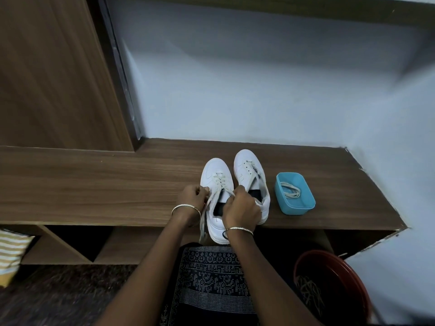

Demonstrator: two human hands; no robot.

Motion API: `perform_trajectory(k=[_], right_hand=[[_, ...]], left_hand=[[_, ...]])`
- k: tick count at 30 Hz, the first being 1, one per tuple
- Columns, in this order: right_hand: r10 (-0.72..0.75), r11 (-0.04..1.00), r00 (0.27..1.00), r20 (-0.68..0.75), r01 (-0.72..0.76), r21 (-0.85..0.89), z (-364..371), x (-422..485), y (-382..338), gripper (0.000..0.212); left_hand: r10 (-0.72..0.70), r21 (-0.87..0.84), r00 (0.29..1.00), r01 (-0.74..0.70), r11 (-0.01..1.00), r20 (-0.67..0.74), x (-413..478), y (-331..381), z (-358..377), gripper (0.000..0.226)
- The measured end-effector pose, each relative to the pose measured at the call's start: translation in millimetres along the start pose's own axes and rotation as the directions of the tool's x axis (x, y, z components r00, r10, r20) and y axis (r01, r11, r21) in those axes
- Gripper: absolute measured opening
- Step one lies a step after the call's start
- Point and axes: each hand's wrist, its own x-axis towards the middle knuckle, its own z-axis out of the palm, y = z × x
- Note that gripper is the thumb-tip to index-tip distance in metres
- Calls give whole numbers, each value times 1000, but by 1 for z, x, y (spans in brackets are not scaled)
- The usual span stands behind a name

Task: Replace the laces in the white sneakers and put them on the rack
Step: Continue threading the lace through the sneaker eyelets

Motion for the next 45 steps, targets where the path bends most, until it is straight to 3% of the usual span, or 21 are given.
perform_trajectory(k=[3,11,13,16,19,21,24,31,34,36,38,41,42,45], right_hand=[[-7,1000,1000,2,7,-10,-1,-1,0,15],[-10,1000,1000,6,10,-27,-3,-2,0,17],[-15,999,1000,2,15,-31,-3,-3,1,17],[-13,999,1000,-7,13,-35,-2,-3,1,16],[-10,999,1000,-19,9,-40,-1,-3,0,17],[-10,999,1000,-29,9,-39,0,-3,0,17],[-6,1000,999,-48,5,-30,1,-2,0,17],[10,998,999,39,-13,67,-3,3,7,15],[-1,960,1000,-1,1,280,-15,-1,8,17],[-83,864,990,-117,129,487,-32,-17,-2,16],[-220,723,975,-4,166,670,-46,-32,-17,29],[-409,603,836,366,-53,796,-58,-51,-33,61],[-441,579,784,436,-122,806,-62,-55,-34,62],[-517,511,695,499,-217,832,-80,-63,-23,33]], left_hand=[[46,150,998,-53,987,49,0,-2,-4,12],[73,370,982,-135,919,176,-6,5,-2,20],[81,307,990,-113,945,116,-10,7,-4,23],[40,-7,997,-40,999,61,-17,15,-10,21],[-39,-375,999,38,926,4,-26,32,-27,18],[-63,-508,998,59,859,9,-32,44,-43,16],[-22,-598,997,59,799,69,-44,59,-62,8],[100,-717,981,49,695,165,-78,86,-80,24],[121,-714,982,18,699,143,-90,90,-82,27],[135,-724,984,-9,690,117,-96,93,-83,27],[152,-731,983,-27,681,106,-102,95,-81,28],[146,-727,986,-39,685,85,-108,96,-76,28],[123,-729,990,-34,684,69,-108,97,-74,28],[44,-726,999,-16,688,20,-102,92,-75,25]])
